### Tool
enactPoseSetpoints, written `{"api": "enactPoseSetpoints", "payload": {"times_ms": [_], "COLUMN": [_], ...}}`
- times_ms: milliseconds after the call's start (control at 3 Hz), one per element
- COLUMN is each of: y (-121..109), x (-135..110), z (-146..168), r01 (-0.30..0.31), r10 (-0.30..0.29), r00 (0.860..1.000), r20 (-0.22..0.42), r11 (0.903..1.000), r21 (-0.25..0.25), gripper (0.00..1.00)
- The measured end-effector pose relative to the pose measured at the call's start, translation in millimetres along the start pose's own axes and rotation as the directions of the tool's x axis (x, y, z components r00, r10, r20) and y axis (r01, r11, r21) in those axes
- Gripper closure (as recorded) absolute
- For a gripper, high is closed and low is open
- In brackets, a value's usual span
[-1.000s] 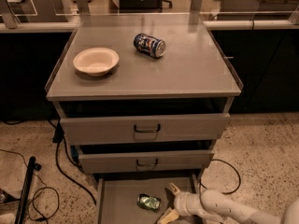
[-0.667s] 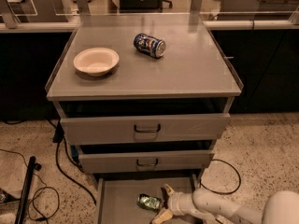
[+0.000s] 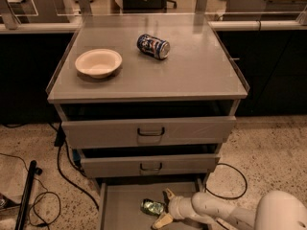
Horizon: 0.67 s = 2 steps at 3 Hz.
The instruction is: Pick green can from bottom drawer and place on counter
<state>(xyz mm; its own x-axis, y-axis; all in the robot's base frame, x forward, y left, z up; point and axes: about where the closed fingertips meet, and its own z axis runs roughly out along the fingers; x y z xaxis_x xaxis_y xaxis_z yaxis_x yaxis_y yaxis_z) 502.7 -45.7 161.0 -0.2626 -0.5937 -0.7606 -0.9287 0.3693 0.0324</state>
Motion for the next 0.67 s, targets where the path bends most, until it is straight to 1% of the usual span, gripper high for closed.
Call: {"api": "enactPoseSetpoints", "payload": {"times_ms": [667], "y": [-8], "x": [17], "z": [37], "r01": [-0.023], "r10": [0.022], "r00": [0.999], "r20": [-0.049], "r11": [0.9995], "r21": [-0.021], "gripper": [0.0]}}
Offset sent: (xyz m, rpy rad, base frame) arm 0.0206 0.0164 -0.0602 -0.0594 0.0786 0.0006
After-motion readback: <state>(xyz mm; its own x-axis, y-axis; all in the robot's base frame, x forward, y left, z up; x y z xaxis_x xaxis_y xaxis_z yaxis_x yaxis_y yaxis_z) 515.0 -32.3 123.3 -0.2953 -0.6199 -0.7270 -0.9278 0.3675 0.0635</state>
